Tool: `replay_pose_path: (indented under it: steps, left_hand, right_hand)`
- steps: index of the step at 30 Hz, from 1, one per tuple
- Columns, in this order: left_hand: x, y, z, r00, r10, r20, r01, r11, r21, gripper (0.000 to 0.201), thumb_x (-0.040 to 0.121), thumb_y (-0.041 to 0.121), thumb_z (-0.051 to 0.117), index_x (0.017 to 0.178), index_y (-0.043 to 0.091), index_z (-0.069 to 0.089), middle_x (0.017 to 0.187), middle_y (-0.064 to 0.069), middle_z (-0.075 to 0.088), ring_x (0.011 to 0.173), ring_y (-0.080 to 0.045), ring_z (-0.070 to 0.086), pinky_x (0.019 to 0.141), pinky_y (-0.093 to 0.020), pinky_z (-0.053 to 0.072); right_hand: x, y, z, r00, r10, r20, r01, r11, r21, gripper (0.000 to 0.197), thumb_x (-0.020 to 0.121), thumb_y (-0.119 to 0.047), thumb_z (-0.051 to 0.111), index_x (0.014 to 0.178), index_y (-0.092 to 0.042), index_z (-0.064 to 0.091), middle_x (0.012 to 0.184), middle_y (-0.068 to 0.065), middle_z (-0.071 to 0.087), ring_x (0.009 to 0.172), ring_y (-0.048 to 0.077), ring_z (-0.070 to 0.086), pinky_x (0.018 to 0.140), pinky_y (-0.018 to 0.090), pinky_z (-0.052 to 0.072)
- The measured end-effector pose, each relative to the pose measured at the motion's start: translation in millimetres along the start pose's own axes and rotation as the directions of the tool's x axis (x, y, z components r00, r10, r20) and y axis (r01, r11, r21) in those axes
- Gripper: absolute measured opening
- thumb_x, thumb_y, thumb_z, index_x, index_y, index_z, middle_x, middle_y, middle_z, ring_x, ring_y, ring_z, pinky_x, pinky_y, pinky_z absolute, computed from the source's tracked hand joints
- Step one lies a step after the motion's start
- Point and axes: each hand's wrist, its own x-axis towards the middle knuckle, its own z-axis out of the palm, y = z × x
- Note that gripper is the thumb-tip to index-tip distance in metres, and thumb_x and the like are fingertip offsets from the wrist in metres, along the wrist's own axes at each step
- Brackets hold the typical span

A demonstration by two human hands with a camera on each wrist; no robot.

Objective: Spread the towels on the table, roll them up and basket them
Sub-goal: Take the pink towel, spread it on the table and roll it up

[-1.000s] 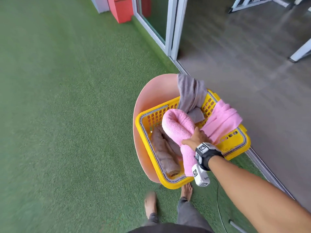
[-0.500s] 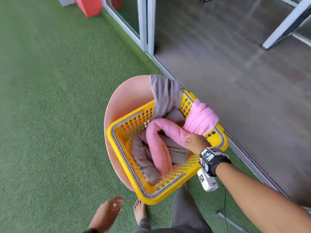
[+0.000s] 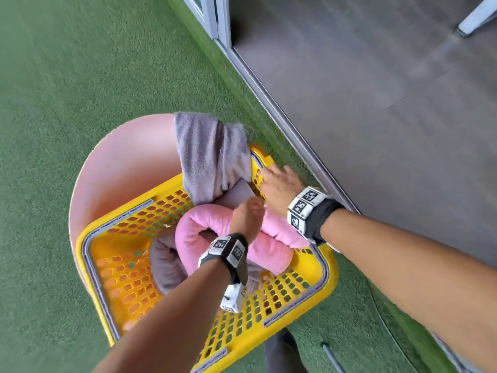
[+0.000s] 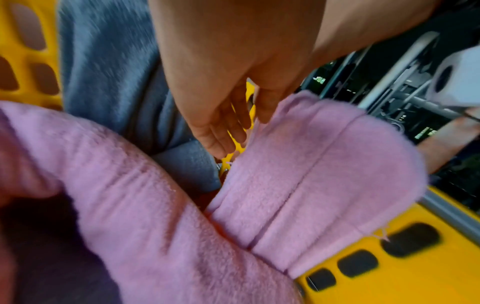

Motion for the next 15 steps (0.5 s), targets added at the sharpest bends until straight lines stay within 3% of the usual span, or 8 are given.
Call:
replay_pose_path:
  steps: [3, 5, 7, 10, 12, 14, 15]
  left_hand:
    - [23.1, 2.3, 18.7, 1.0, 0.009, -0.011, -0.01, 0.995, -0.101, 0.013, 0.087, 0.011, 0.056, 0.095, 0.008, 0.066, 0.091, -0.01, 0.072, 0.076, -0.021, 0.063, 0.059, -0.017, 0.037]
    - [26.5, -4.6, 21.7, 1.0, -0.013, 0.014, 0.016, 0.979, -0.205, 0.012, 0.084, 0.016, 0.056, 0.091, 0.015, 0.066, 0.089, -0.007, 0.072, 0.077, -0.022, 0.064, 0.066, -0.025, 0.045]
    - [26.5, -10.1, 20.1, 0.998, -0.023, 0.051, 0.036, 0.962, -0.271, 0.013, 0.082, 0.018, 0.054, 0.091, 0.021, 0.063, 0.089, -0.002, 0.07, 0.075, -0.013, 0.061, 0.072, -0.031, 0.049]
    - [27.0, -4.8, 18.9, 0.997, 0.003, 0.08, 0.021, 0.957, -0.289, 0.013, 0.09, 0.006, 0.051, 0.095, 0.01, 0.062, 0.083, 0.006, 0.066, 0.073, -0.003, 0.056, 0.067, -0.015, 0.048]
    - [26.0, -1.0, 17.8, 0.995, -0.014, 0.104, 0.044, 0.955, -0.292, 0.018, 0.088, -0.004, 0.049, 0.088, 0.01, 0.061, 0.072, 0.009, 0.062, 0.067, -0.005, 0.053, 0.059, -0.014, 0.044]
    - [25.3, -4.0, 17.3, 0.986, -0.056, 0.157, 0.103, 0.945, -0.311, 0.027, 0.083, -0.01, 0.047, 0.099, 0.005, 0.062, 0.082, 0.0, 0.065, 0.077, -0.012, 0.056, 0.061, -0.017, 0.045]
    - [24.2, -7.0, 16.3, 0.981, -0.075, 0.179, 0.128, 0.943, -0.307, 0.033, 0.082, -0.011, 0.046, 0.107, 0.003, 0.062, 0.088, -0.004, 0.064, 0.082, -0.014, 0.056, 0.064, -0.019, 0.046]
  right_hand:
    - [11.5, 5.3, 5.1, 0.996, -0.017, 0.087, 0.022, 0.998, -0.064, 0.03, 0.091, -0.019, 0.051, 0.115, -0.013, 0.067, 0.137, 0.006, 0.038, 0.128, 0.031, 0.032, 0.102, 0.042, 0.03]
    - [13.1, 5.6, 7.5, 0.997, -0.016, 0.073, 0.02, 0.998, -0.06, 0.031, 0.092, -0.017, 0.047, 0.117, -0.013, 0.066, 0.136, 0.006, 0.038, 0.127, 0.031, 0.032, 0.102, 0.042, 0.03]
    - [16.4, 2.4, 6.5, 0.998, -0.011, 0.068, 0.014, 0.999, -0.051, 0.033, 0.094, -0.016, 0.043, 0.119, -0.013, 0.064, 0.134, 0.007, 0.039, 0.125, 0.031, 0.033, 0.1, 0.041, 0.031]
    - [19.3, -1.9, 4.1, 0.994, 0.019, 0.104, -0.02, 1.0, 0.001, 0.035, 0.096, -0.015, 0.038, 0.123, -0.011, 0.059, 0.133, 0.007, 0.039, 0.125, 0.029, 0.033, 0.099, 0.041, 0.032]
    - [15.1, 0.2, 4.3, 0.995, 0.019, 0.096, -0.022, 0.999, 0.03, 0.04, 0.095, -0.015, 0.03, 0.123, -0.009, 0.057, 0.134, 0.008, 0.039, 0.126, 0.029, 0.033, 0.1, 0.042, 0.031]
    - [4.9, 6.4, 3.1, 0.997, 0.0, 0.083, -0.004, 0.999, 0.054, 0.044, 0.092, -0.017, 0.026, 0.121, -0.008, 0.057, 0.132, 0.008, 0.042, 0.126, 0.028, 0.034, 0.103, 0.041, 0.027]
    - [-1.5, 10.9, -1.3, 0.994, -0.011, 0.107, 0.004, 0.998, 0.064, 0.037, 0.091, -0.017, 0.034, 0.121, -0.009, 0.055, 0.13, 0.006, 0.044, 0.126, 0.026, 0.034, 0.107, 0.042, 0.024]
